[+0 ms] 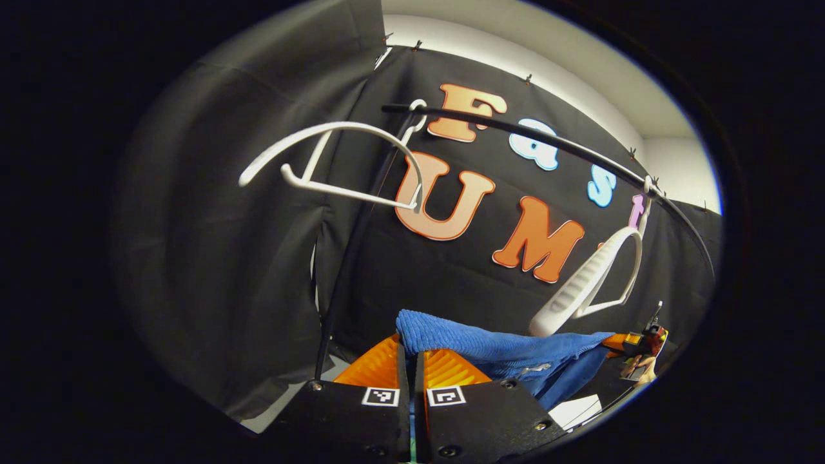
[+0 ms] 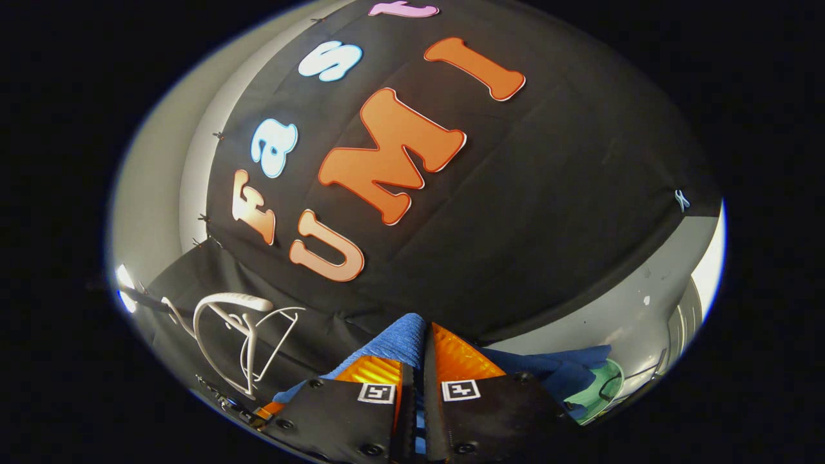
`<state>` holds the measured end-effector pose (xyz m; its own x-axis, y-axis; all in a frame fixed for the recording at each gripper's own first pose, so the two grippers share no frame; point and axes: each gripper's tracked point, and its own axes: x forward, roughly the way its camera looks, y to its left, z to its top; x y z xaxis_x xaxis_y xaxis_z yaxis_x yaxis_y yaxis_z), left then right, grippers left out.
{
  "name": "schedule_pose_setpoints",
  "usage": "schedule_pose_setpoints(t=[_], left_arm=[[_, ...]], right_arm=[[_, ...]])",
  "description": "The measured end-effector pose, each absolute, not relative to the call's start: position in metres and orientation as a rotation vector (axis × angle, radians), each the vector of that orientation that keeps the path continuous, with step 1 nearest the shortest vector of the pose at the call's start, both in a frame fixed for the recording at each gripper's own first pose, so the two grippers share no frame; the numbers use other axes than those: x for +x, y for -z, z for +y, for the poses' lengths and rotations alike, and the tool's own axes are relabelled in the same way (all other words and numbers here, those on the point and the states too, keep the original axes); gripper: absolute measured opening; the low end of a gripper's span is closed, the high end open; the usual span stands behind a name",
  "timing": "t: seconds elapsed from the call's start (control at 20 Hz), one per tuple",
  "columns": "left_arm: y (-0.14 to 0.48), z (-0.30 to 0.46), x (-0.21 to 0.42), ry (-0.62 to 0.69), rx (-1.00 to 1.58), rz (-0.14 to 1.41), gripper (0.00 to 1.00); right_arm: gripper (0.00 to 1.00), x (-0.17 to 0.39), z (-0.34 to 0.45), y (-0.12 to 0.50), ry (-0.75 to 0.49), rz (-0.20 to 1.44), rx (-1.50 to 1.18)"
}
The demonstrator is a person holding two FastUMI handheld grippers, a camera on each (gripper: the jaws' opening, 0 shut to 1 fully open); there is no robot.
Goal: Grasp the clothes on the hanger with both hands and then place them into the laundry hamper below.
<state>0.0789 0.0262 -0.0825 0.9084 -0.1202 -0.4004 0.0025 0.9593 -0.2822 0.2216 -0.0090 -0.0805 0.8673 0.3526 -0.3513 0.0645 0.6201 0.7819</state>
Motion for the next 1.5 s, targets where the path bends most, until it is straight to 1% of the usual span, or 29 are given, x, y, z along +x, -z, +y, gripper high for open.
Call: schedule_pose_setpoints(t=[0.35,0.9,1.5], left_arm=[[0.107,0.021,0.070,0.060,-0.246,0.483,0.02],[0.139,-0.011,0.044,0.094,-0.214,0.561,0.02],[0.173,-0.109,0.011,0.232,-0.203,0.657,0.02]], right_arm=[[0.12,0.195,-0.013,0.117,-0.124,0.575,0.842],[0.12,0.154,-0.021,0.143,-0.094,0.634,0.738],[0.11,0.124,0.001,0.154,-0.127,0.651,0.699]])
